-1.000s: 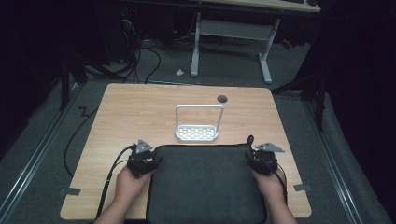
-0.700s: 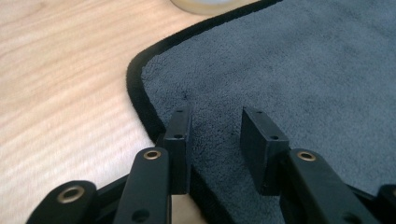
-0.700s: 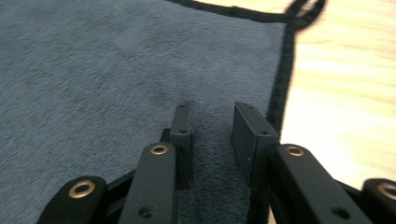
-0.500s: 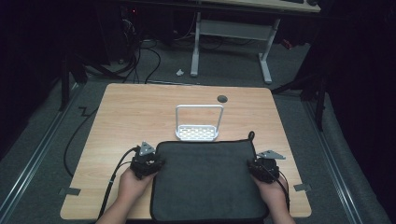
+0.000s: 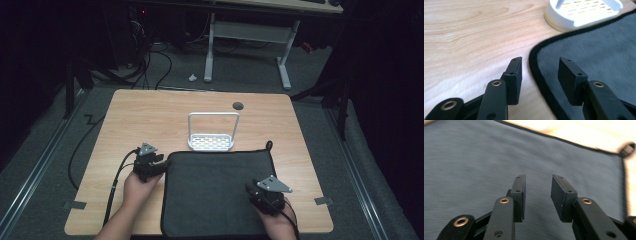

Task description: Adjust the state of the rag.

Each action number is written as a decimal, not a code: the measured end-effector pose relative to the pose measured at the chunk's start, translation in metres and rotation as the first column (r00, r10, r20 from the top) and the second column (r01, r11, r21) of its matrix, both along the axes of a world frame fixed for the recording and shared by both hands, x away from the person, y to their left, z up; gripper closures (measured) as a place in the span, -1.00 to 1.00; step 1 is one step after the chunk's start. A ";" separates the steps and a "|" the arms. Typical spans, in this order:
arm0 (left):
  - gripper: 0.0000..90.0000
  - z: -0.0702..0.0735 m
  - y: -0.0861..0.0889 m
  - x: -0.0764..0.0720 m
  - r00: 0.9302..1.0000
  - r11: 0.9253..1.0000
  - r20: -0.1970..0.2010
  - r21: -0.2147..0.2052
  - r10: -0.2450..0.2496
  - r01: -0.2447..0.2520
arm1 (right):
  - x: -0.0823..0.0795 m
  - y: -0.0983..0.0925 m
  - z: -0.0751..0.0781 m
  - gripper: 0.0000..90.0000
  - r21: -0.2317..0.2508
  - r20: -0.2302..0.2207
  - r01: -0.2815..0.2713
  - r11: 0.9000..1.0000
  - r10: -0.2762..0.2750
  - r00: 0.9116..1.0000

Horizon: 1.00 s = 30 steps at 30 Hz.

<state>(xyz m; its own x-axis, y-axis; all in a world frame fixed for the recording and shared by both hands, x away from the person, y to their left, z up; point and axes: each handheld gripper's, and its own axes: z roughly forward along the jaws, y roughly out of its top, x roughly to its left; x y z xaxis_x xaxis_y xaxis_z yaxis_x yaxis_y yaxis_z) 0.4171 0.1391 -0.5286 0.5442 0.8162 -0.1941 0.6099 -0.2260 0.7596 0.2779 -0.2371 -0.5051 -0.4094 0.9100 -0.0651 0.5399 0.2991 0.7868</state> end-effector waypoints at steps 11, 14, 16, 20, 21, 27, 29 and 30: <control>0.48 -0.006 -0.017 0.016 1.000 1.000 -0.021 -0.007 -0.006 0.006 | -0.022 0.075 0.003 0.28 0.009 0.023 -0.220 0.976 0.219 0.975; 0.80 -0.008 -0.014 0.018 0.999 0.999 -0.043 -0.044 -0.001 -0.001 | -0.026 0.098 0.001 0.25 0.016 0.006 -0.273 0.962 0.273 0.962; 0.84 -0.009 -0.012 0.018 0.999 0.998 -0.052 -0.061 0.000 -0.003 | -0.029 0.110 0.000 0.24 0.039 -0.008 -0.303 0.952 0.303 0.953; 0.86 -0.009 -0.011 0.018 0.998 0.998 -0.055 -0.064 -0.004 0.001 | -0.039 0.141 -0.005 0.24 0.028 -0.028 -0.372 0.928 0.373 0.927; 0.86 -0.009 -0.011 0.017 0.999 0.998 -0.055 -0.064 -0.002 -0.001 | -0.041 0.147 -0.006 0.23 0.030 -0.034 -0.386 0.922 0.387 0.922; 0.86 -0.008 -0.011 0.015 0.999 0.999 -0.048 -0.054 -0.007 0.004 | -0.048 0.178 -0.016 0.20 0.041 -0.066 -0.444 0.895 0.446 0.893; 0.86 -0.008 -0.012 0.014 0.999 0.999 -0.045 -0.051 -0.004 0.002 | -0.049 0.186 -0.017 0.18 0.048 -0.068 -0.460 0.886 0.463 0.884; 0.86 -0.008 -0.012 0.014 0.999 0.999 -0.045 -0.051 -0.004 0.002 | -0.051 0.190 -0.018 0.17 0.046 -0.070 -0.469 0.882 0.472 0.879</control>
